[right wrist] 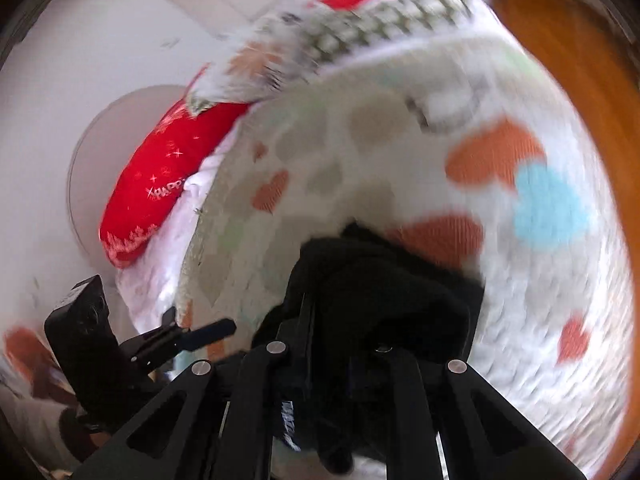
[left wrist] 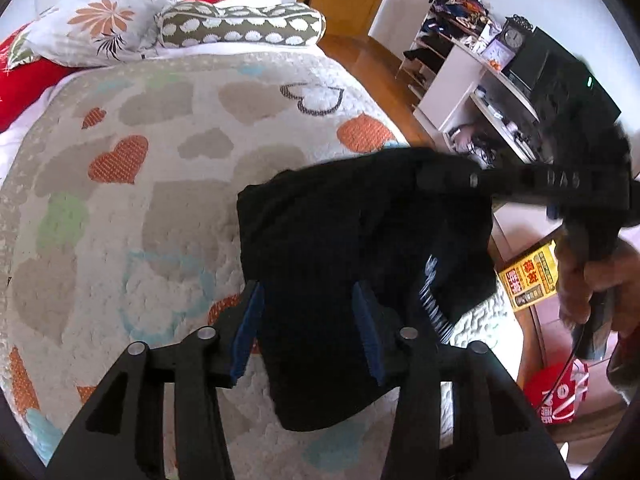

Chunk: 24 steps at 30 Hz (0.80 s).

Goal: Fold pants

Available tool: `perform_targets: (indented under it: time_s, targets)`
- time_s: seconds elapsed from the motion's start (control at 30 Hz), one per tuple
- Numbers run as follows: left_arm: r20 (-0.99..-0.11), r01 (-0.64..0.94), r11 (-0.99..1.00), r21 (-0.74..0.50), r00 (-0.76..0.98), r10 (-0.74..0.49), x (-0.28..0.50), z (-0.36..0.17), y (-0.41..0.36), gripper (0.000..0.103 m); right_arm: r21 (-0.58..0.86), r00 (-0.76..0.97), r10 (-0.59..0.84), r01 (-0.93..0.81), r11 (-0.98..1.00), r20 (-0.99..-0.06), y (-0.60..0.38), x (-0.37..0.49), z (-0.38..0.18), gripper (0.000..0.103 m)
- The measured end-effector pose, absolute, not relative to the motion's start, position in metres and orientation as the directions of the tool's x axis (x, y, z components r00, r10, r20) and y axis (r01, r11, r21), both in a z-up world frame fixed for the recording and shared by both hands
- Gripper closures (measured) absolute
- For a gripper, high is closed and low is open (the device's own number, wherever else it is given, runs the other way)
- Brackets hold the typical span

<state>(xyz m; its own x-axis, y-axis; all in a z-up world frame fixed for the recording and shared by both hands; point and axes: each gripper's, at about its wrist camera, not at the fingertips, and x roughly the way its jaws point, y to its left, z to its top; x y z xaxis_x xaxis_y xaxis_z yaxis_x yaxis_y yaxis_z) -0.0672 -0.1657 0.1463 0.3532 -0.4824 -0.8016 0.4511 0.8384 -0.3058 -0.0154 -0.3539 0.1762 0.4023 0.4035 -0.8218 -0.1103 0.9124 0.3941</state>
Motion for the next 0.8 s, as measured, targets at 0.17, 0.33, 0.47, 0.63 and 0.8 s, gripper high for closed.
perform_targets:
  time_s: [0.17,0.33,0.47,0.63,0.8]
  targets:
    - [-0.833,0.453,0.834,-0.314,0.291,-0.471,-0.069,0.125,-0.186,0.049,0.368,0.208,0.339,0.118,0.922,-0.917,-0.396,-0.015,0.1,0.076]
    - [-0.835,0.434,0.844,-0.315,0.295,-0.464,-0.067,0.129,-0.183,0.049,0.439,0.326,0.364,0.195,0.877,-0.873,-0.433,-0.049,0.134,0.05]
    - [-0.845,0.431,0.851,-0.299,0.295,-0.446,-0.053,0.127,-0.185,0.049,0.493,0.282,0.433,0.197,0.847,-0.856,-0.43,-0.07,0.125,0.047]
    - [-0.866,0.422,0.86,-0.287,0.268,-0.421,-0.037,0.113,-0.199,0.047,0.444,0.179,0.415,0.177,0.878,-0.892,-0.402,-0.074,0.091,0.079]
    - [-0.864,0.424,0.857,-0.293,0.266,-0.427,-0.037,0.117,-0.204,0.037,0.413,0.194,0.38,0.178,0.893,-0.905,-0.415,-0.085,0.107,0.092]
